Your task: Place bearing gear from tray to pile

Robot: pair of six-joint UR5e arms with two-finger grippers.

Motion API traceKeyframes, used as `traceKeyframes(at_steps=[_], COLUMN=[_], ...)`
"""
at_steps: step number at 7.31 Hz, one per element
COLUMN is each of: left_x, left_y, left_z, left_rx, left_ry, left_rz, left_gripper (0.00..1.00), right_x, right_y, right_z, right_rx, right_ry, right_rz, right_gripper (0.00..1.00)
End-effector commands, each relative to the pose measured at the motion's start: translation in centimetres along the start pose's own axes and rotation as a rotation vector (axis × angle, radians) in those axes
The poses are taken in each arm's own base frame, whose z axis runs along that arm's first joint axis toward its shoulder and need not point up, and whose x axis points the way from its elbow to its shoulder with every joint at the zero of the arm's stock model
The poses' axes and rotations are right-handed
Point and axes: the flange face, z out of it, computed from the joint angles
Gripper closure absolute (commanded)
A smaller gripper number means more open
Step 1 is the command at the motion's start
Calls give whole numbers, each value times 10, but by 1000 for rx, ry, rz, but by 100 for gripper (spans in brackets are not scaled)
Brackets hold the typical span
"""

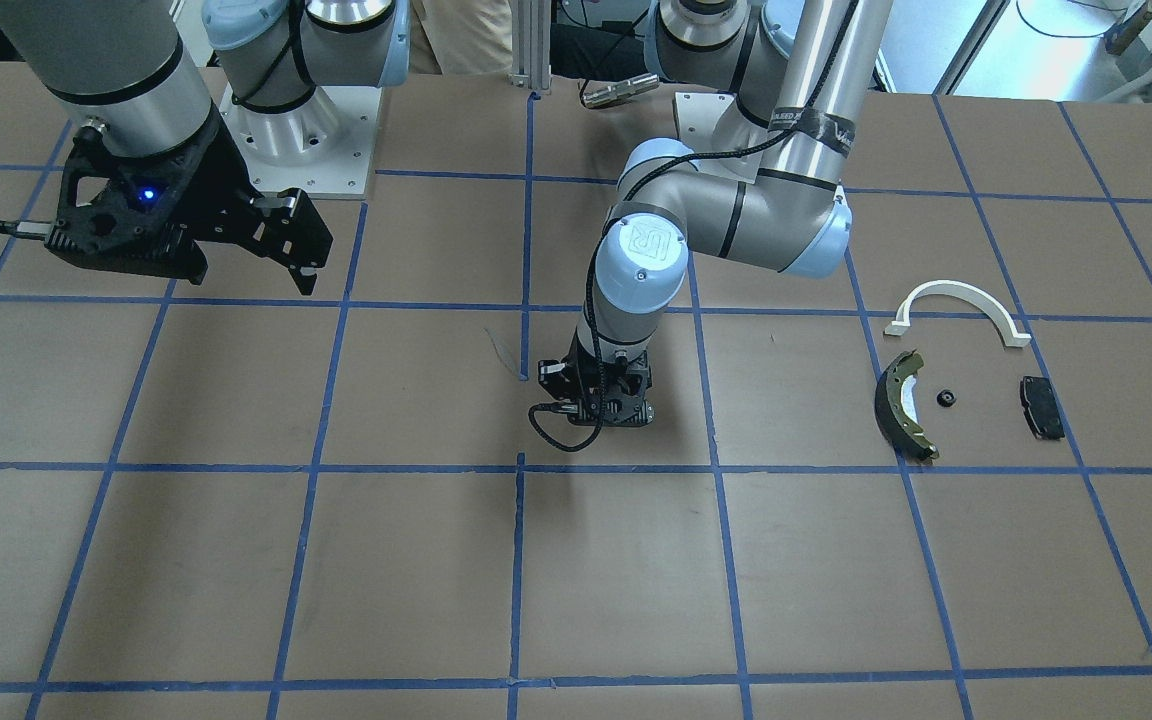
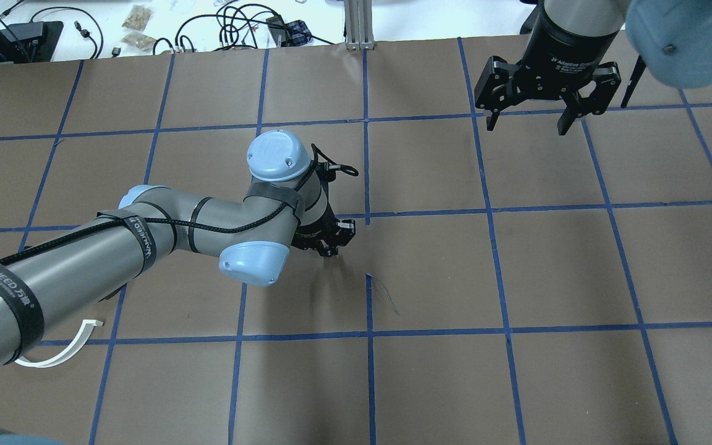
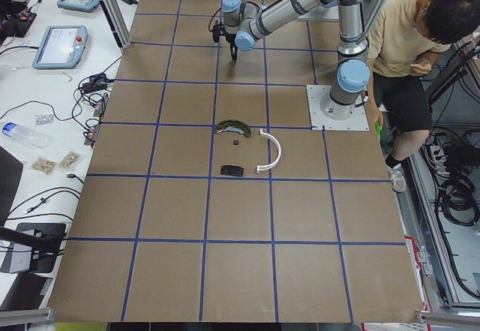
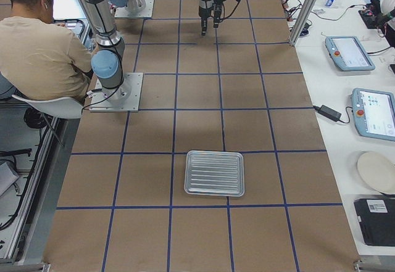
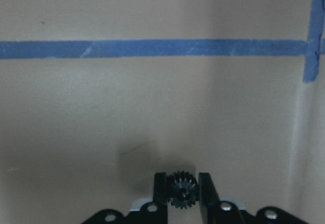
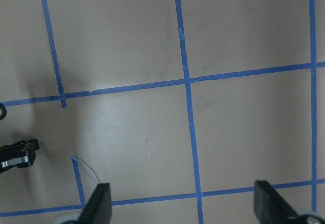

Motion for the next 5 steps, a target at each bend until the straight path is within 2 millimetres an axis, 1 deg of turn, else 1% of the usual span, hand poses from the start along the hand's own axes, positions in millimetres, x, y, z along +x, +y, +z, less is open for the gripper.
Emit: traceKeyframes(at_steps=[1, 2, 3, 4, 5], left_x=[-26, -67, -115, -151, -193], left_y=[-58, -92, -118, -128, -132], left_z=[-71, -112, -148, -160, -163], left_rx=[-11, -63, -81, -90, -104], left_ry=[-36, -46, -44, -38, -72], left_rz=[-8, 37, 21, 35, 34], left_gripper=[100, 100, 100, 100, 100], right_x=[1, 2, 3, 2, 8], right_y=[-1, -1, -2, 1, -3], right_z=[2, 2, 5, -1, 6], right_rx=[-2, -2, -10, 1, -14], right_ry=[1, 1, 2, 0, 2], right_rz=[2, 4, 2, 2, 11], right_gripper=[0, 0, 0, 0, 0])
